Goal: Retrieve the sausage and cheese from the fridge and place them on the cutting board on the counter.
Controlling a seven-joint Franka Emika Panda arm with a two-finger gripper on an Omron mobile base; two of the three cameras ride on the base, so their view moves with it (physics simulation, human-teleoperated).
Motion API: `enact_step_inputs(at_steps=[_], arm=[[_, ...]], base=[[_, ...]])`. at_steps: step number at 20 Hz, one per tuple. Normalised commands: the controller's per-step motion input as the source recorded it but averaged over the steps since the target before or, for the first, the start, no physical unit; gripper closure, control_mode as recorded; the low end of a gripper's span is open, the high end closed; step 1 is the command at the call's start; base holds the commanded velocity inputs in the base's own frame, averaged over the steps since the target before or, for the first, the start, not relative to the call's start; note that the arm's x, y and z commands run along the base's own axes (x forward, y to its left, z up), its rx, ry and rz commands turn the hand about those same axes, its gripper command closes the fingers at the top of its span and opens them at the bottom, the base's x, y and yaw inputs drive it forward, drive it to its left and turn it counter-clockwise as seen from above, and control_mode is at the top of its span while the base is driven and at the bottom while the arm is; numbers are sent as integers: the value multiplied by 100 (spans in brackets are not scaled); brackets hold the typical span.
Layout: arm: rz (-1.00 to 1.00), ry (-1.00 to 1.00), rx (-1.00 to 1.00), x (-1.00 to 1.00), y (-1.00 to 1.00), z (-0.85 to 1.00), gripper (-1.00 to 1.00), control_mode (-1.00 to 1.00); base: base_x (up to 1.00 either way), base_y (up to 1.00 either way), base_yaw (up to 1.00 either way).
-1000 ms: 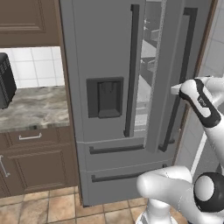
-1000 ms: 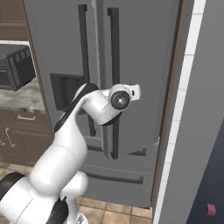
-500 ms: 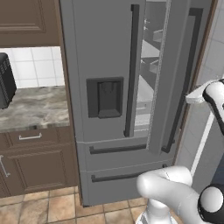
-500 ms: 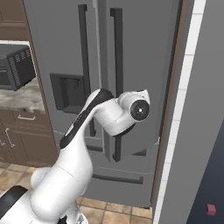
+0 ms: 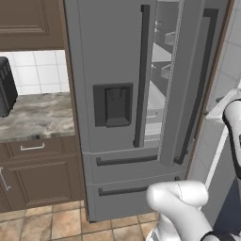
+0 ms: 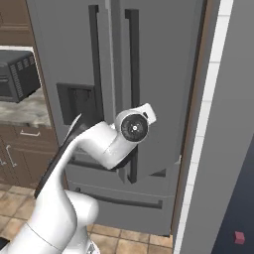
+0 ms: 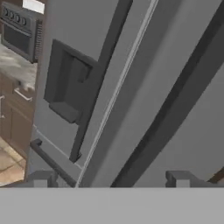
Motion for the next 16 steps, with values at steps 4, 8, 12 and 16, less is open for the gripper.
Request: enact_step_inputs(at_steps=[4,8,12,16], arm=[[-25,14,-33,0,100,0,-100,-100],[-33,16,-24,29,91,7,-100,-100],[-27,12,0,77,26,3,-100,-100],[-32,23,-5,66,68,42,-100,-100]], base=[[0,0,0],[0,0,0],[0,0,0],[0,0,0]])
